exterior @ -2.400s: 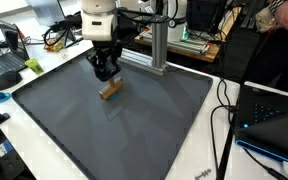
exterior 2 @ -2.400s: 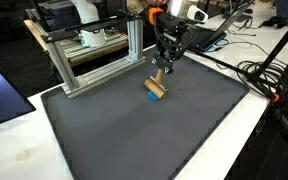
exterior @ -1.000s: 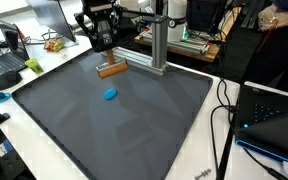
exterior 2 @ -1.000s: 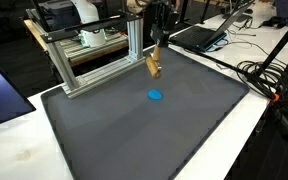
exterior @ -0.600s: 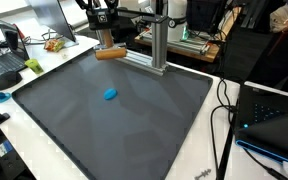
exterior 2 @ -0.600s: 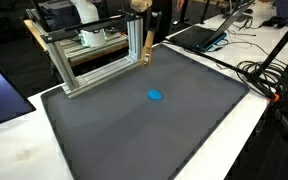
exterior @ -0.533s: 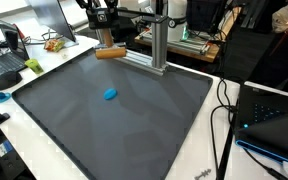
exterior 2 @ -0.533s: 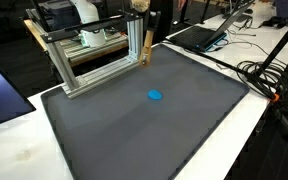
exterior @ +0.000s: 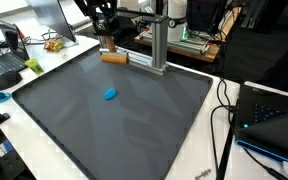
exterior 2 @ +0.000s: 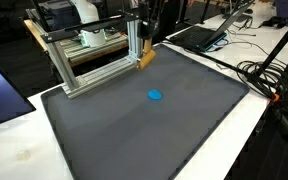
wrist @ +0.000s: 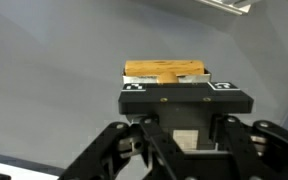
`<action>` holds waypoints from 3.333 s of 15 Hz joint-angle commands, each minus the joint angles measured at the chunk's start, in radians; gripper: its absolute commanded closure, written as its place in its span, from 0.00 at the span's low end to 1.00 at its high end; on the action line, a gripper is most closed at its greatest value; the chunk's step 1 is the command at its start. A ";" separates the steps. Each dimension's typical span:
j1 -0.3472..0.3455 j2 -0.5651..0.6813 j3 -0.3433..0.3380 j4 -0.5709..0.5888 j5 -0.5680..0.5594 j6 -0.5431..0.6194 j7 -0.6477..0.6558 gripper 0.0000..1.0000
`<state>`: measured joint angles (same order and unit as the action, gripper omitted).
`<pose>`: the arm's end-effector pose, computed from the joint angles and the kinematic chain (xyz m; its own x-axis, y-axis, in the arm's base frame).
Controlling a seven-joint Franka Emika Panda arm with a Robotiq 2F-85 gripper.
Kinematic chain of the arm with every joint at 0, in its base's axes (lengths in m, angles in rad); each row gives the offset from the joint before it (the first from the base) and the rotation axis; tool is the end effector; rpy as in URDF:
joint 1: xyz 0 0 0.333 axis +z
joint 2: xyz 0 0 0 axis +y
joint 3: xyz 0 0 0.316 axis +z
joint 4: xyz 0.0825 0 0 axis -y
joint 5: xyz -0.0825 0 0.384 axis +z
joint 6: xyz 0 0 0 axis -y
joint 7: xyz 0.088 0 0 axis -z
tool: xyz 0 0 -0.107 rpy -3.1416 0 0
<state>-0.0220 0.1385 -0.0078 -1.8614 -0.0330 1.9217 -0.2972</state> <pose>0.5879 -0.0197 0.4363 0.9577 0.2751 -0.0840 0.2766 -0.9610 0.0068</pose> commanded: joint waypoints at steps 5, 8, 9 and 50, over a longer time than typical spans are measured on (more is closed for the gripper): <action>-0.002 0.039 -0.002 -0.004 0.014 0.084 0.144 0.53; -0.002 0.042 -0.002 -0.004 0.014 0.084 0.144 0.53; -0.002 0.042 -0.002 -0.004 0.014 0.084 0.144 0.53; 0.017 0.314 -0.022 0.084 0.007 0.316 0.385 0.78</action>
<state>-0.0130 0.4243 -0.0217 -1.7951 -0.0229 2.1837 0.0556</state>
